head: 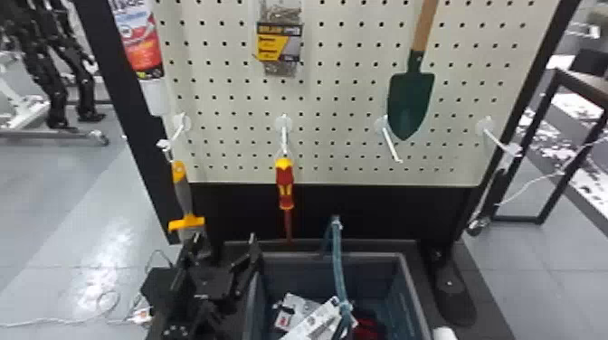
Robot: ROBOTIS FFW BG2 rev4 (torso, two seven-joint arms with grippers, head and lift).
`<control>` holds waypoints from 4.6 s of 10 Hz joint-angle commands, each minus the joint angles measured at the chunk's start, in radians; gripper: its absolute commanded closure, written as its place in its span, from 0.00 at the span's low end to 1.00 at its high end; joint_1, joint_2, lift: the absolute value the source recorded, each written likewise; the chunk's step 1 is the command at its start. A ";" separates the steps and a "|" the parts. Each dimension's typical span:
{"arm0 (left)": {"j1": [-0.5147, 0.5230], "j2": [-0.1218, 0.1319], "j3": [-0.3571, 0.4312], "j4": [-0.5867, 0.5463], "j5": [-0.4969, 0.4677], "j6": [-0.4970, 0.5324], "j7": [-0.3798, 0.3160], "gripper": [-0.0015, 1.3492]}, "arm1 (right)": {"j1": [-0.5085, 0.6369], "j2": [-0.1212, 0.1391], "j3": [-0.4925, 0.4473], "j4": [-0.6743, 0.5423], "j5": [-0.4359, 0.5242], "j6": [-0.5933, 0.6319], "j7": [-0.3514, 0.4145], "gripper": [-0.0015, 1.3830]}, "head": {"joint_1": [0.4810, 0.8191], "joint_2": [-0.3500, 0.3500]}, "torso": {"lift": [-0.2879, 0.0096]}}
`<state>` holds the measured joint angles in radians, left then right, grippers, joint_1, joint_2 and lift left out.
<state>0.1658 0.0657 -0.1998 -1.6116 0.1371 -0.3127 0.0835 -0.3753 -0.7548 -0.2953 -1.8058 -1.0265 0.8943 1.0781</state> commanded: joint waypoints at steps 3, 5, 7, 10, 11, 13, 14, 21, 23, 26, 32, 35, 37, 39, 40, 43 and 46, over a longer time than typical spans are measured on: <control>0.028 -0.021 -0.007 -0.016 -0.007 -0.160 0.033 0.19 | 0.015 0.023 0.004 -0.004 0.005 0.000 -0.001 0.23 | 0.20 0.50 | 0.63; 0.040 -0.040 -0.006 -0.037 -0.025 -0.172 0.056 0.14 | 0.018 0.022 0.007 -0.003 0.003 0.000 -0.003 0.23 | 0.20 0.50 | 0.63; 0.032 -0.021 -0.018 -0.037 -0.013 -0.167 0.056 0.07 | 0.019 0.020 0.012 -0.003 -0.001 0.000 -0.004 0.23 | 0.20 0.50 | 0.63; 0.034 -0.026 -0.013 -0.034 0.003 -0.154 0.056 0.04 | 0.001 0.008 0.013 0.000 -0.015 -0.012 -0.027 0.23 | 0.20 0.50 | 0.63; 0.024 -0.029 -0.010 -0.031 -0.002 -0.143 0.056 0.04 | -0.011 0.008 0.015 -0.001 -0.020 -0.012 -0.029 0.23 | 0.20 0.50 | 0.63; 0.001 -0.029 -0.012 -0.024 0.003 -0.124 0.056 0.04 | -0.031 0.008 0.039 0.010 -0.014 -0.031 -0.030 0.23 | 0.20 0.50 | 0.63; -0.002 -0.023 -0.010 -0.024 0.003 -0.126 0.056 0.04 | -0.024 0.017 0.056 0.016 0.002 -0.044 -0.030 0.23 | 0.20 0.50 | 0.63; -0.034 -0.014 -0.036 -0.002 0.030 -0.078 0.048 0.04 | -0.091 0.057 0.125 0.062 0.100 -0.060 -0.029 0.23 | 0.20 0.50 | 0.63; -0.034 -0.011 -0.036 -0.001 0.027 -0.081 0.047 0.04 | -0.093 0.063 0.134 0.065 0.101 -0.061 -0.026 0.23 | 0.20 0.50 | 0.63; -0.003 0.002 -0.029 -0.005 0.021 -0.120 0.071 0.04 | -0.053 0.098 0.120 0.043 0.109 -0.048 -0.027 0.23 | 0.20 0.50 | 0.63; 0.021 -0.012 -0.012 -0.007 0.026 -0.118 0.070 0.06 | 0.019 0.173 -0.018 -0.070 0.187 0.040 -0.041 0.23 | 0.20 0.50 | 0.63; 0.020 -0.014 -0.009 -0.007 0.026 -0.118 0.070 0.06 | 0.036 0.335 -0.111 -0.182 0.471 0.121 0.106 0.23 | 0.20 0.50 | 0.63; 0.021 -0.012 -0.009 -0.005 0.029 -0.120 0.070 0.06 | 0.059 0.413 -0.180 -0.264 0.646 0.126 0.195 0.23 | 0.20 0.50 | 0.63; 0.021 -0.014 -0.009 -0.005 0.029 -0.120 0.070 0.06 | 0.090 0.451 -0.191 -0.268 0.625 0.094 0.195 0.23 | 0.20 0.50 | 0.63; 0.023 -0.015 -0.009 -0.005 0.030 -0.120 0.070 0.06 | 0.091 0.473 -0.196 -0.257 0.589 0.074 0.195 0.23 | 0.20 0.50 | 0.63; 0.023 -0.015 -0.010 -0.005 0.030 -0.121 0.070 0.06 | 0.101 0.482 -0.199 -0.248 0.580 0.071 0.194 0.23 | 0.20 0.50 | 0.63; 0.018 -0.017 -0.015 -0.005 0.030 -0.129 0.070 0.06 | 0.105 0.491 -0.199 -0.244 0.577 0.072 0.194 0.23 | 0.20 0.50 | 0.63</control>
<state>0.1868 0.0492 -0.2118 -1.6168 0.1677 -0.4403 0.1533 -0.2702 -0.2648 -0.4939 -2.0495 -0.4486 0.9653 1.2716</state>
